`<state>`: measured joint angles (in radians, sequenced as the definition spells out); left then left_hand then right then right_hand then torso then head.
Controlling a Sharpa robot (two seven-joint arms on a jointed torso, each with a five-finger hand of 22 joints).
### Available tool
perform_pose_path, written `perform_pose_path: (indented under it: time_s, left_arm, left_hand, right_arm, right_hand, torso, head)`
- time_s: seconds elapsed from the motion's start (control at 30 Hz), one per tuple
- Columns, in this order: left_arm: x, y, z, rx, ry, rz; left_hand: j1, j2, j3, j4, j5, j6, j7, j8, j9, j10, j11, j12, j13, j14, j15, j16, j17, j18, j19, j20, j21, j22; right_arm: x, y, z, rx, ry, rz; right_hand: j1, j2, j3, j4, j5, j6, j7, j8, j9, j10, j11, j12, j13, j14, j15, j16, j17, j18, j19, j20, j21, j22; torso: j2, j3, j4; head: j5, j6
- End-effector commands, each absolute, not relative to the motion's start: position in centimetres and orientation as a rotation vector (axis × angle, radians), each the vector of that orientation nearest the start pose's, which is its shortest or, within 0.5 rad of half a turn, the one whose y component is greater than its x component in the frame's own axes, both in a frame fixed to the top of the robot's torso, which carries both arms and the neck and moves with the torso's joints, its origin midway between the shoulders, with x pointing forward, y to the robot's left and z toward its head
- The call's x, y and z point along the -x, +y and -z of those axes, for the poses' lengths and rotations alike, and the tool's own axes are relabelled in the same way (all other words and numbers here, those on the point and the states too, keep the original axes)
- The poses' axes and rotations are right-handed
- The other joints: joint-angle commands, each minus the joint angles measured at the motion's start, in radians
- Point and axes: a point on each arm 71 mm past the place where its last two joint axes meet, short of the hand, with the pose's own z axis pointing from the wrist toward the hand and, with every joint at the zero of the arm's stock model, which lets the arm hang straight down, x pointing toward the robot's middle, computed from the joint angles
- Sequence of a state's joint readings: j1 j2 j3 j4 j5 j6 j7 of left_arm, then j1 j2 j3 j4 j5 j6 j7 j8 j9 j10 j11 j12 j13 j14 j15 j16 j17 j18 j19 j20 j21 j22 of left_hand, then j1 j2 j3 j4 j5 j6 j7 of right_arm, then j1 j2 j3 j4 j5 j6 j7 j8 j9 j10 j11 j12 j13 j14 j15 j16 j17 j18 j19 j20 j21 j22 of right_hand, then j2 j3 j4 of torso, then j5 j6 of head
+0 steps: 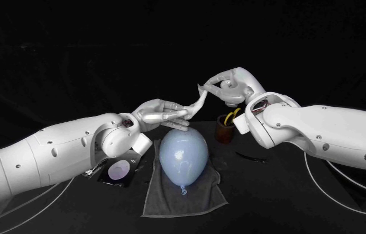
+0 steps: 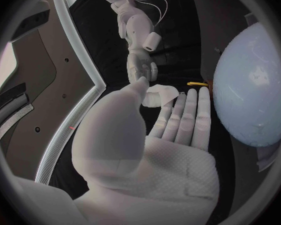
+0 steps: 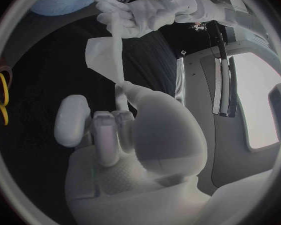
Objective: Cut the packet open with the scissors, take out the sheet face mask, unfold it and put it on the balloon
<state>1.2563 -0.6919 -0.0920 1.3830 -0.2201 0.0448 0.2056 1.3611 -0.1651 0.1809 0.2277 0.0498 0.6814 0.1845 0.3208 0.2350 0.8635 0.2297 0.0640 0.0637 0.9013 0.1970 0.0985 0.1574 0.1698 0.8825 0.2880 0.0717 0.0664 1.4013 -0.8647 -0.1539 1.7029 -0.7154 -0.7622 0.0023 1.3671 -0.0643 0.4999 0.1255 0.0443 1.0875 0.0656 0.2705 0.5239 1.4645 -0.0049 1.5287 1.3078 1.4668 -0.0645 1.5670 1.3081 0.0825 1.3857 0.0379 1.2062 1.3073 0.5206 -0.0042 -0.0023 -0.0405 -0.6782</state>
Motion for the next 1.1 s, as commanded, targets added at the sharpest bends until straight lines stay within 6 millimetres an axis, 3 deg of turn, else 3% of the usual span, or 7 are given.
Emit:
perform_pose_path:
  time_s: [0.03,0.23,0.37,0.5,0.67,0.87,1.1]
  left_arm:
    - [-50.9,15.7,19.0,0.773,1.869,1.531]
    - [-52.3,17.8,19.5,0.737,1.852,1.373]
    - [-53.4,19.4,19.8,0.709,1.84,1.279]
    - [-54.5,20.9,19.8,0.692,1.798,1.222]
    - [-55.0,20.7,18.9,0.647,1.709,1.277]
    - [-54.6,18.8,17.6,0.557,1.6,1.41]
    - [-53.5,16.4,16.6,0.468,1.536,1.525]
  left_hand:
    - [0.057,-0.001,-0.213,0.07,0.001,-0.014,0.109,-0.009,-0.003,-0.017,0.012,0.001,0.0,-0.033,0.003,-0.014,-0.005,0.0,-0.024,0.003,-0.006,-0.001]
    - [0.02,-0.08,-0.345,0.075,0.005,-0.011,0.111,-0.012,-0.004,-0.024,0.015,0.002,0.0,-0.058,0.01,-0.023,-0.012,-0.009,-0.048,0.003,-0.005,-0.001]
    - [0.002,-0.094,-0.357,0.076,0.007,-0.004,0.111,-0.01,-0.003,-0.018,0.015,0.005,0.001,-0.062,0.01,-0.024,-0.013,-0.01,-0.053,0.003,-0.005,0.0]
    - [0.012,-0.068,-0.335,0.074,0.004,0.012,0.109,-0.003,0.0,-0.008,0.013,0.01,0.002,-0.073,0.011,-0.027,-0.016,-0.014,-0.062,0.004,-0.006,-0.001]
    - [0.133,0.05,-0.232,0.056,-0.001,0.024,0.094,0.001,0.002,0.004,0.004,0.015,0.001,-0.087,0.01,-0.027,-0.02,-0.022,-0.083,0.004,-0.006,-0.001]
    - [0.267,0.052,-0.171,0.039,-0.001,0.027,0.05,0.002,0.003,-0.005,0.001,0.01,0.0,-0.244,0.019,-0.044,-0.048,-0.064,-0.318,0.004,-0.024,-0.018]
    - [0.3,0.01,-0.171,0.06,-0.001,-0.017,0.015,-0.028,-0.005,-0.131,-0.067,-0.005,-0.004,-0.443,0.033,-0.054,-0.085,-0.105,-0.478,0.004,-0.032,-0.026]
  right_arm:
    - [-47.3,-18.7,10.4,-0.525,1.319,-1.031]
    - [-47.3,-18.9,10.1,-0.528,1.304,-1.059]
    - [-47.5,-19.0,9.9,-0.524,1.31,-1.075]
    - [-47.6,-18.9,9.8,-0.507,1.355,-1.103]
    - [-47.7,-18.6,10.0,-0.48,1.429,-1.127]
    - [-47.8,-18.0,10.3,-0.453,1.49,-1.148]
    - [-47.6,-17.1,10.3,-0.434,1.516,-1.168]
  right_hand:
    - [-0.001,0.005,0.046,-0.042,0.004,0.007,-0.001,0.007,0.053,0.093,-0.007,0.007,0.241,0.104,-0.007,0.004,0.263,-0.002,0.009,0.001,0.004,0.063]
    - [-0.001,0.004,0.047,-0.043,0.004,0.007,-0.001,0.008,0.054,0.094,-0.006,0.008,0.242,0.104,-0.006,0.004,0.263,-0.003,0.01,0.001,0.006,0.065]
    - [-0.002,0.004,0.048,-0.044,0.005,0.007,-0.001,0.008,0.054,0.094,-0.006,0.009,0.243,0.104,-0.006,0.004,0.263,-0.003,0.011,0.001,0.007,0.065]
    - [-0.002,0.004,0.049,-0.045,0.005,0.006,-0.001,0.008,0.054,0.094,-0.006,0.008,0.242,0.104,-0.006,0.004,0.263,-0.003,0.011,0.001,0.008,0.066]
    - [-0.003,0.004,0.051,-0.046,0.004,0.005,0.0,0.009,0.055,0.094,-0.006,0.008,0.242,0.104,-0.006,0.004,0.263,-0.002,0.01,0.002,0.005,0.064]
    - [-0.003,0.004,0.051,-0.047,0.005,0.004,0.0,0.009,0.055,0.093,-0.006,0.007,0.241,0.104,-0.006,0.004,0.263,-0.002,0.009,0.002,0.003,0.064]
    - [-0.004,0.004,0.052,-0.048,0.004,0.004,0.0,0.01,0.055,0.093,-0.006,0.007,0.242,0.104,-0.006,0.004,0.263,-0.002,0.009,0.002,0.005,0.065]
  torso:
    - [-0.001,0.0002,0.0001]
    - [-0.001,0.0003,-0.0001]
    - [-0.001,-0.0002,-0.0003]
    - [0.0,-0.001,-0.0006]
    - [0.001,-0.0015,-0.0004]
    - [0.001,-0.0006,-0.0008]
    - [0.0,0.0,-0.0008]
  head:
    - [-0.002,0.003]
    - [-0.005,0.012]
    - [-0.006,0.014]
    - [-0.009,0.017]
    - [-0.007,0.017]
    - [-0.002,0.016]
    - [-0.003,0.017]
